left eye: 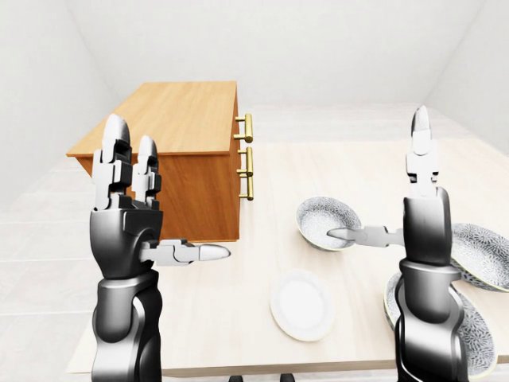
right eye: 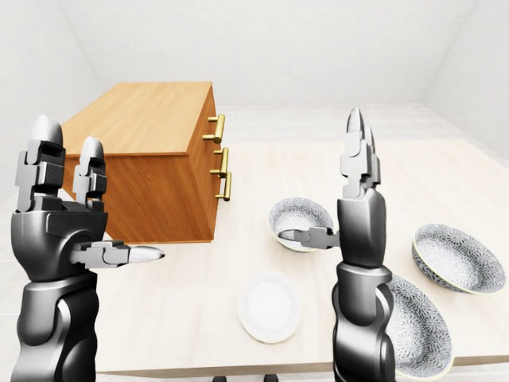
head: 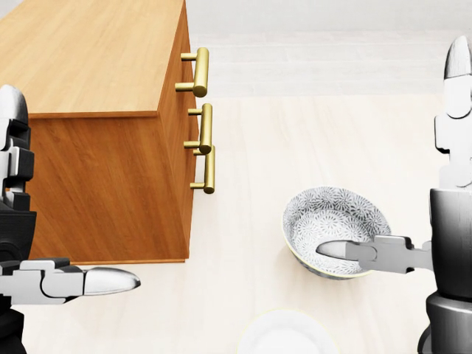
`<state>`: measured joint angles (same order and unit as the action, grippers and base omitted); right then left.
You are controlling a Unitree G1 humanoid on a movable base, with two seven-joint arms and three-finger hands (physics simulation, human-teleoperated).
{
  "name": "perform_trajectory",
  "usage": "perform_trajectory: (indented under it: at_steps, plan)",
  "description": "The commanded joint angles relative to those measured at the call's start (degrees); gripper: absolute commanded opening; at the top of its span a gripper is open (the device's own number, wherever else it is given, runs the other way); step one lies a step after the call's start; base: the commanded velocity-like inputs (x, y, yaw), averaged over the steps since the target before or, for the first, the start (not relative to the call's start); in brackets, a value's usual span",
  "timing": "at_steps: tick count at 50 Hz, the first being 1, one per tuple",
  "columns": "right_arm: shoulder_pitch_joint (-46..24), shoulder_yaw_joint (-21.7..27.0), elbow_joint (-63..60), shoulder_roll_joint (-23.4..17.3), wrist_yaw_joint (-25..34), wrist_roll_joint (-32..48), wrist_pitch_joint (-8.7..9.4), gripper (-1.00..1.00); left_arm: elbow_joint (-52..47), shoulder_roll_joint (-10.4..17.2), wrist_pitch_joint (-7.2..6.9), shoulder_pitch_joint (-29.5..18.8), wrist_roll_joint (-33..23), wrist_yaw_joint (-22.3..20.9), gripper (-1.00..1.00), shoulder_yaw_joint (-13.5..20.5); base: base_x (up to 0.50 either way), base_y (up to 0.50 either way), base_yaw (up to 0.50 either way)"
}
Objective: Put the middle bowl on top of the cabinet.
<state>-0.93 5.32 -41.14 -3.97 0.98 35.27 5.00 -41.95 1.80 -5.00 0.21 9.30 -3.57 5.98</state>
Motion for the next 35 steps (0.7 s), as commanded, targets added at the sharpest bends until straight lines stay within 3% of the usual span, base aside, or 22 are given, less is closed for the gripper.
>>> perform_trajectory:
  at_steps: [1,35]
  plan:
    - [0.29,-0.27,1.5,-0.09,0.77,6.53,0.0,1.0,0.26,-0.01,0.0,-0.14,0.2,0.2,1.0,0.19,0.0,0.0,0.0]
    - [1.03,-1.32,4.24,-0.07,2.37,30.58,0.0,1.0,1.49,0.0,0.0,0.66,0.99,-0.44,1.0,0.33,0.0,0.0,0.0]
